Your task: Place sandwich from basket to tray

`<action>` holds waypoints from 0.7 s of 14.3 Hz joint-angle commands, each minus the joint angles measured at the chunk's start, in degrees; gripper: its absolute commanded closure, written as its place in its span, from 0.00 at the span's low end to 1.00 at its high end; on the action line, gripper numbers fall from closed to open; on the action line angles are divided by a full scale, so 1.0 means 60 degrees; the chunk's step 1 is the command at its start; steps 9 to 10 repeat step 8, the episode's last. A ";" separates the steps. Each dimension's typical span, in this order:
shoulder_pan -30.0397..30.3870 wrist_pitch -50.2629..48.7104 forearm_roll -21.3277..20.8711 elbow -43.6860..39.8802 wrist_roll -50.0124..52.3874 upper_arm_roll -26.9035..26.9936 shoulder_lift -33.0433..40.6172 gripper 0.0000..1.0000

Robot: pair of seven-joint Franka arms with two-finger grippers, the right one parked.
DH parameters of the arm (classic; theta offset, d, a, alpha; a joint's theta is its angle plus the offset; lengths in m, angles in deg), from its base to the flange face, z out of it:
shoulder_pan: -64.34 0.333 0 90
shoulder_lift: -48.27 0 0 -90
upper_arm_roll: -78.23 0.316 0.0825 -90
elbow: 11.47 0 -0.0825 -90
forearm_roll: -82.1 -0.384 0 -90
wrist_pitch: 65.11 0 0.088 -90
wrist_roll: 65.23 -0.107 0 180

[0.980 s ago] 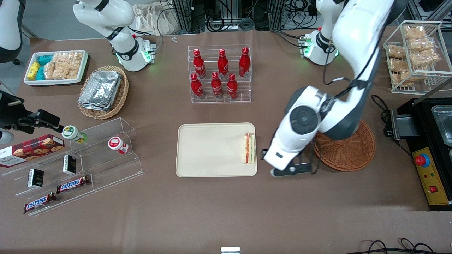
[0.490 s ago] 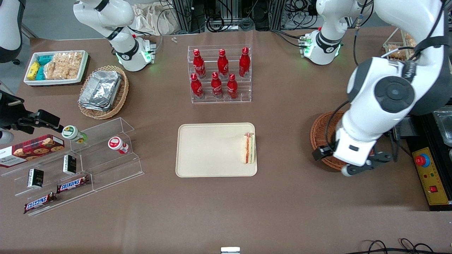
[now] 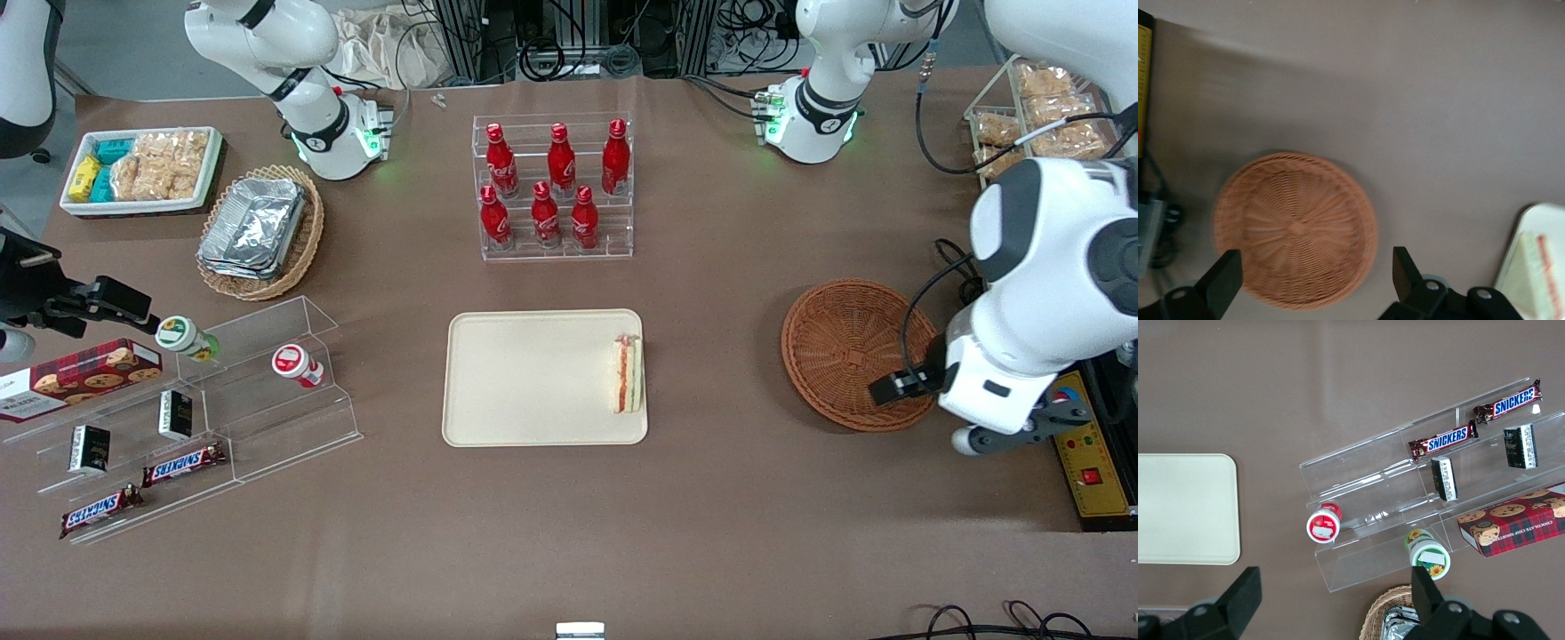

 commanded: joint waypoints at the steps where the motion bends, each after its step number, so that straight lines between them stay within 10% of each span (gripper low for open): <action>1: -0.0204 -0.0301 0.0453 0.0737 -0.1632 0.0692 0.0733 0.00; 10: -0.0219 -0.0302 0.0662 0.0609 -0.3322 0.1339 0.0735 0.00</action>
